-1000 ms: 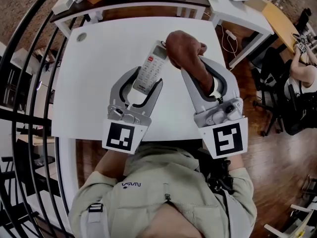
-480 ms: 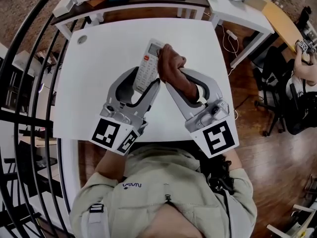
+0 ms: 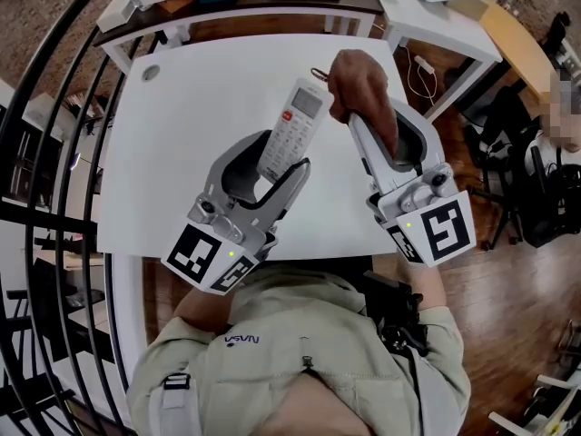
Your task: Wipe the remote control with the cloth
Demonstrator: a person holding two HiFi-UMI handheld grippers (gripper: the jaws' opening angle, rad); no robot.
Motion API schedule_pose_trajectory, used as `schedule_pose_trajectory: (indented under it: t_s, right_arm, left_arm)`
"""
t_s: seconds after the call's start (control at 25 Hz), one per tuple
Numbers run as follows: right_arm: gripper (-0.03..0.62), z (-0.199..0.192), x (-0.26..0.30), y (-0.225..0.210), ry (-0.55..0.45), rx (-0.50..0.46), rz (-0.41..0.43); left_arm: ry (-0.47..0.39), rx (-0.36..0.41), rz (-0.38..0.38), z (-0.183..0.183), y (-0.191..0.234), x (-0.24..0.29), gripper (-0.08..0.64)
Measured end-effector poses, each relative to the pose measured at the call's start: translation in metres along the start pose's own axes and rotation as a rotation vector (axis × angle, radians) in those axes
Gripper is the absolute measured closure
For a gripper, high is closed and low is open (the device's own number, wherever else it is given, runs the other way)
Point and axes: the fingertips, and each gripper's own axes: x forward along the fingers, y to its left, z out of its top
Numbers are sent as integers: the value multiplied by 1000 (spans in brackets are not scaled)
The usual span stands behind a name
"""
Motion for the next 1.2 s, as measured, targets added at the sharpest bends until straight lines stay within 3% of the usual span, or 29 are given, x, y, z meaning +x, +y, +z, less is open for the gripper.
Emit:
schedule_pose_trajectory:
  t_s: [0.16, 0.52, 0.6, 0.76, 0.84, 0.96, 1.2]
  right_arm:
    - [480, -5, 9, 20, 18, 17, 94]
    - [480, -27, 10, 90, 75, 36, 330]
    - [480, -28, 10, 80, 83, 29, 297]
    - [480, -22, 14, 27, 72, -23, 128]
    - [480, -17, 22, 16, 61, -28, 97]
    - [480, -15, 31, 31, 55, -27, 139]
    - [480, -30, 29, 76, 76, -37, 253]
  left_arm:
    - [-20, 2, -40, 9, -8, 3, 318]
    - [-61, -3, 6, 19, 6, -2, 318]
    - [-58, -7, -2, 19, 4, -3, 318]
    - [-46, -21, -44, 16, -6, 0, 318]
    - [-37, -32, -75, 15, -12, 1, 318]
    - [-37, -38, -95, 15, -17, 2, 318]
    - [-54, -34, -55, 19, -9, 0, 318]
